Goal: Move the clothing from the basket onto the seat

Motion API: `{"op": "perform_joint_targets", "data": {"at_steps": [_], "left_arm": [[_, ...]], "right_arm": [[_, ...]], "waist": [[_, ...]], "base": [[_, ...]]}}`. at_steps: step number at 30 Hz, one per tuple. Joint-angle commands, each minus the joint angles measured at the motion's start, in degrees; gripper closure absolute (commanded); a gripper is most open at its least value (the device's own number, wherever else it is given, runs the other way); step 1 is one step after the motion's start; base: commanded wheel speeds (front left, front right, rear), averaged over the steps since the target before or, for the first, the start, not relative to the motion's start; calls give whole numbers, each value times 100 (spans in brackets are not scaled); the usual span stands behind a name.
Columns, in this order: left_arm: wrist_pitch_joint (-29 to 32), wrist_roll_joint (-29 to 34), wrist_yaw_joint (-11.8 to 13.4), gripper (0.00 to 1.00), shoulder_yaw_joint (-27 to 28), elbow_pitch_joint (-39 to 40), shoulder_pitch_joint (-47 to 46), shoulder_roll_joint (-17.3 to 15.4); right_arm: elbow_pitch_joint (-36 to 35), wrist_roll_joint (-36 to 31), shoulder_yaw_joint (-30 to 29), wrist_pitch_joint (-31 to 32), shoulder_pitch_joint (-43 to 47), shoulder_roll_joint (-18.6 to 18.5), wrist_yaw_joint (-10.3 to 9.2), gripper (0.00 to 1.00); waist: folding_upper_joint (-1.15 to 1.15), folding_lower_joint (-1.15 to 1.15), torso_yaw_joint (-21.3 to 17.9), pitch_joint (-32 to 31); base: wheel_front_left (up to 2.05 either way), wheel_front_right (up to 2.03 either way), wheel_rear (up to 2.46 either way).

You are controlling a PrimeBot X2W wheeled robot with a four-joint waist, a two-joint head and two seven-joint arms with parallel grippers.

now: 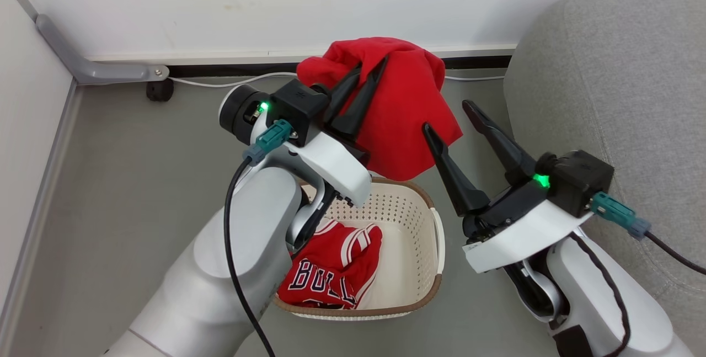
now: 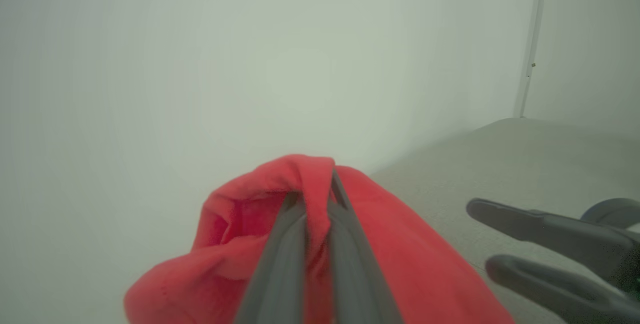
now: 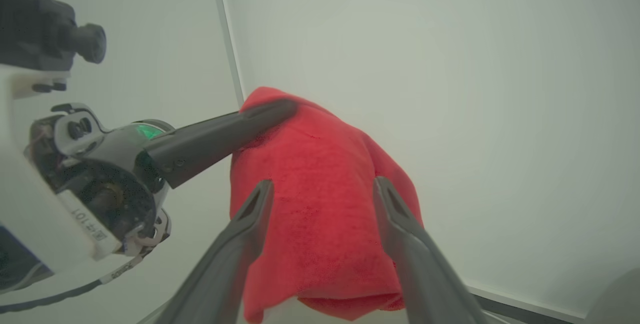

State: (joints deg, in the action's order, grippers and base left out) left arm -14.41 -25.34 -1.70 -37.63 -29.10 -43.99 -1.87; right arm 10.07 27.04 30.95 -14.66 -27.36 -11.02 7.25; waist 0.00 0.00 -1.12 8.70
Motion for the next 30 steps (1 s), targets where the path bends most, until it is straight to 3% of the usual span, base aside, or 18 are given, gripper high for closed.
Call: {"op": "perform_joint_targets", "data": {"at_steps": [1, 16, 17, 18, 19, 27, 28, 29, 30], "left_arm": [[-59, -51, 9, 100, 139, 190, -281, -100], [-59, -295, 47, 100, -356, 481, -285, -100], [-59, -311, 48, 100, -379, 492, -265, -100], [-59, -326, 53, 100, -401, 501, -242, -100], [-59, -350, 60, 100, -419, 507, -217, -100], [-59, -389, 124, 100, -441, 493, -128, -100], [-59, -374, 131, 86, -425, 491, -114, -100], [-59, -372, 132, 9, -407, 488, -91, -100], [-59, -373, 132, 0, -384, 489, -69, -100]], "right_arm": [[-60, 83, 110, -34, -132, 25, 24, 0], [1423, 471, 1091, -34, -879, 90, 24, 0], [1504, 483, 1117, -34, -916, 122, 24, 6], [1566, 488, 1123, -34, -950, 156, 24, 43], [1613, 482, 1116, -34, -980, 189, 24, 100], [1540, 502, 1076, -34, -1007, 273, 24, 100], [1511, 504, 1070, -34, -990, 258, 24, 100], [1482, 506, 1057, -34, -972, 243, 24, 100], [1452, 506, 1038, -34, -955, 225, 24, 100]], "waist": [[0, 0, 17, 7], [0, 0, 312, -118], [0, 0, 327, -129], [0, 0, 339, -140], [0, 0, 348, -147], [0, 0, 358, -120], [0, 0, 349, -116], [0, 0, 338, -115], [0, 0, 327, -114]], "base": [[0, 0, 0], [0, 0, 0], [0, 0, 0], [0, 0, 0], [0, 0, 0], [0, 0, 0], [0, 0, 0], [0, 0, 0], [0, 0, 0]]}}
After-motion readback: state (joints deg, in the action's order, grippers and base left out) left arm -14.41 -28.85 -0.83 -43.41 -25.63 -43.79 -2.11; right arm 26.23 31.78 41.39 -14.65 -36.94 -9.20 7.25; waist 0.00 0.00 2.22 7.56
